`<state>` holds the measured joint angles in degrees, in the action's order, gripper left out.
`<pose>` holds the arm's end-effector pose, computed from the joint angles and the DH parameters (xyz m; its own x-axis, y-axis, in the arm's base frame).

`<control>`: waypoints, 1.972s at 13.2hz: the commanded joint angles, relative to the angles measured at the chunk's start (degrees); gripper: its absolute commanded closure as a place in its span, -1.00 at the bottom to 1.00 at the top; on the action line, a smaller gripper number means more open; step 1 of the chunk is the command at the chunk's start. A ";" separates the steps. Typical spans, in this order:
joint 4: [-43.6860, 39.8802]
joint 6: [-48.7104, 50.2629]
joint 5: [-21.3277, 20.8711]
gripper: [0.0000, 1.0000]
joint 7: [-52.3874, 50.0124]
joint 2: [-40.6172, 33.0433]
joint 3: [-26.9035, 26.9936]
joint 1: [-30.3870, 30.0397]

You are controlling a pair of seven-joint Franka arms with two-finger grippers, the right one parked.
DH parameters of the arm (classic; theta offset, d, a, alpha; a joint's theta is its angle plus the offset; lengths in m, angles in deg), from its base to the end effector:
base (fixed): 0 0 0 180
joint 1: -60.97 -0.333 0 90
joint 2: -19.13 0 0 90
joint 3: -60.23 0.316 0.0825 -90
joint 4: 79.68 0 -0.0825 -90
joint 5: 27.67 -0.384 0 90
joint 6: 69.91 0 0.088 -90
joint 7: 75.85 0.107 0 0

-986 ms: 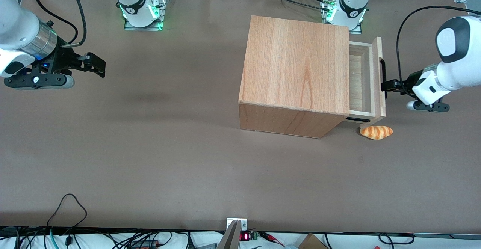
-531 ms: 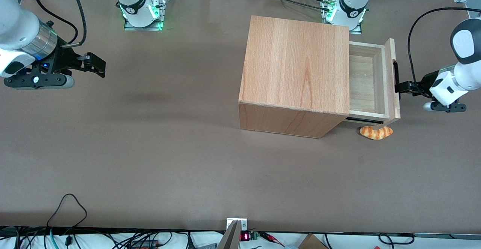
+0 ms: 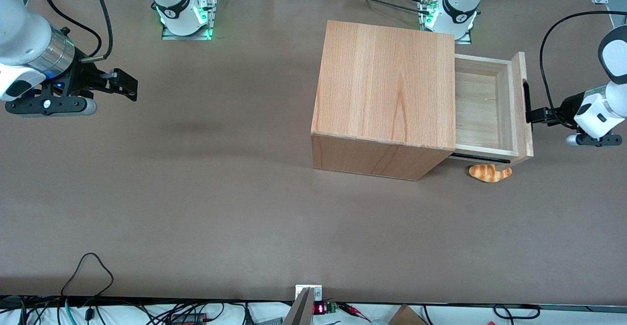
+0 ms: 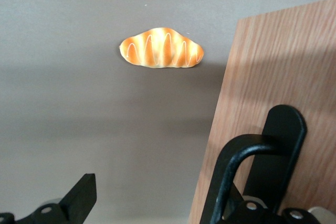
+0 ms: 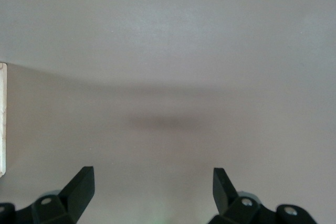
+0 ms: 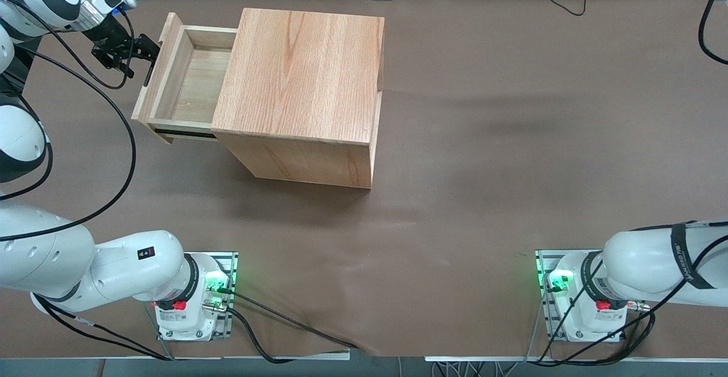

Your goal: Open top drawer with left arm

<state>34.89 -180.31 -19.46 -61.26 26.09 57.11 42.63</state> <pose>0.5396 0.1371 0.3850 0.9857 0.0590 -0.1576 0.0865 -0.9810 0.1736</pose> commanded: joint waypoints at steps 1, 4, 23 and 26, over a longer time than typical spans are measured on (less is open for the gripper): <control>-2.07 -0.69 -1.70 -1.00 1.22 2.36 -0.31 -1.43; -2.34 -0.69 -1.70 -1.00 2.46 2.71 -0.31 -2.57; -26.14 18.82 -1.70 -1.00 1.93 2.18 -2.59 -2.05; -28.17 19.17 -1.79 -1.00 1.58 2.09 -5.05 -2.05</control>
<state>9.53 -162.82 -19.69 -59.64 27.22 53.62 40.64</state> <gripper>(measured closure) 0.000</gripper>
